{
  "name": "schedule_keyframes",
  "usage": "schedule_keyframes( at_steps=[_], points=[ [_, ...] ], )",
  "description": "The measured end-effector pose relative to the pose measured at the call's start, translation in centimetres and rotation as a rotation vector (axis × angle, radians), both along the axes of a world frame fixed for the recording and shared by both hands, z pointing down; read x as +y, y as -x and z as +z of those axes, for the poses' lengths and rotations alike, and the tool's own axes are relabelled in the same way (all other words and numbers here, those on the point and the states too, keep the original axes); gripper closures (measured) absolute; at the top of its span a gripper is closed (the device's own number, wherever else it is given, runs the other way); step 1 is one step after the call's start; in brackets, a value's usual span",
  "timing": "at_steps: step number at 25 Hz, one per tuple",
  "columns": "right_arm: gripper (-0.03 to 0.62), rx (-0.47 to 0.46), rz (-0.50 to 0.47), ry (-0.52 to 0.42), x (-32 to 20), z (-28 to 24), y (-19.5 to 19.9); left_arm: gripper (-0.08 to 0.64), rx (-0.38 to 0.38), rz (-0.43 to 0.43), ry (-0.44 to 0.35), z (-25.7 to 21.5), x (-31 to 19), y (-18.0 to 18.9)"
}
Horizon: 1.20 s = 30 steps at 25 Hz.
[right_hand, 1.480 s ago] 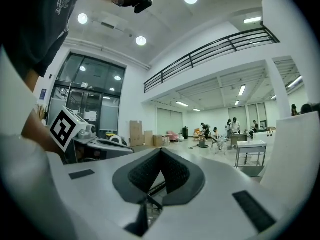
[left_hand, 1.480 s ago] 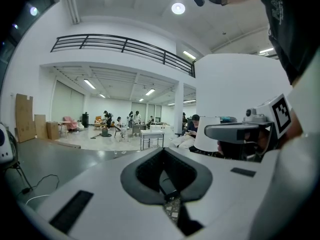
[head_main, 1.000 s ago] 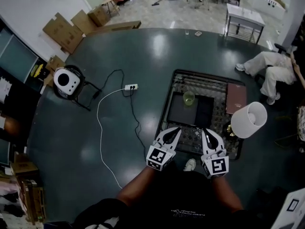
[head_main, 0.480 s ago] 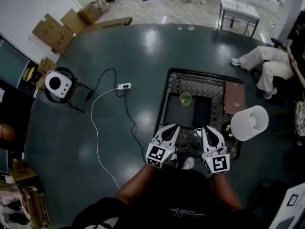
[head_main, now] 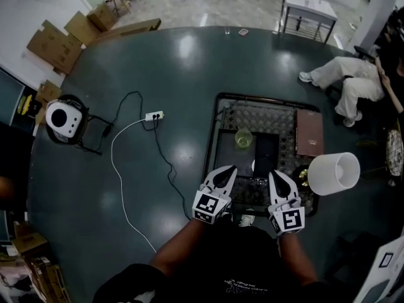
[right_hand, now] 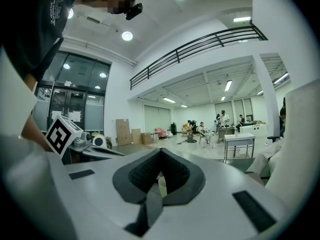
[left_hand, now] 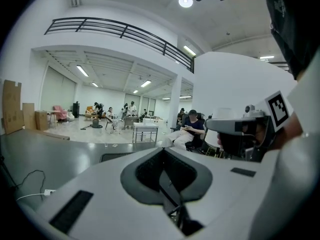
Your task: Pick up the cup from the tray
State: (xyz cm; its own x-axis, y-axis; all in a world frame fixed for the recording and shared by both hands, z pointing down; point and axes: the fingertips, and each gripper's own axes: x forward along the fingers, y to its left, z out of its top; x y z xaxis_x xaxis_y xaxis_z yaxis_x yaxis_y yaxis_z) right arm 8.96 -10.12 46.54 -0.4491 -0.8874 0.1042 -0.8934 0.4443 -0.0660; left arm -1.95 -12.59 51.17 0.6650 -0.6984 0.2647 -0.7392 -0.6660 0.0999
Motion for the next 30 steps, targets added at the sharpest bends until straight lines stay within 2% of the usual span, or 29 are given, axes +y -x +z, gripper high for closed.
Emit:
schedule_keyframes(
  at_steps=[14, 19, 28, 30],
  points=[
    [0.594, 0.013, 0.079, 0.073, -3.6, 3.5, 1.2, 0.551, -0.044, 0.111, 0.038, 3.7, -4.6, 1.5],
    [0.594, 0.002, 0.074, 0.104, -4.7, 4.8, 1.3, 0.549, 0.017, 0.16, 0.052, 4.6, -5.3, 0.2],
    [0.594, 0.045, 0.013, 0.135, -8.3, 6.8, 2.6, 0.549, -0.037, 0.12, 0.058, 7.0, -7.3, -1.0],
    [0.594, 0.04, -0.005, 0.141, -8.9, 7.3, 3.0, 0.549, -0.076, 0.097, 0.043, 7.6, -7.8, -1.1]
  ],
)
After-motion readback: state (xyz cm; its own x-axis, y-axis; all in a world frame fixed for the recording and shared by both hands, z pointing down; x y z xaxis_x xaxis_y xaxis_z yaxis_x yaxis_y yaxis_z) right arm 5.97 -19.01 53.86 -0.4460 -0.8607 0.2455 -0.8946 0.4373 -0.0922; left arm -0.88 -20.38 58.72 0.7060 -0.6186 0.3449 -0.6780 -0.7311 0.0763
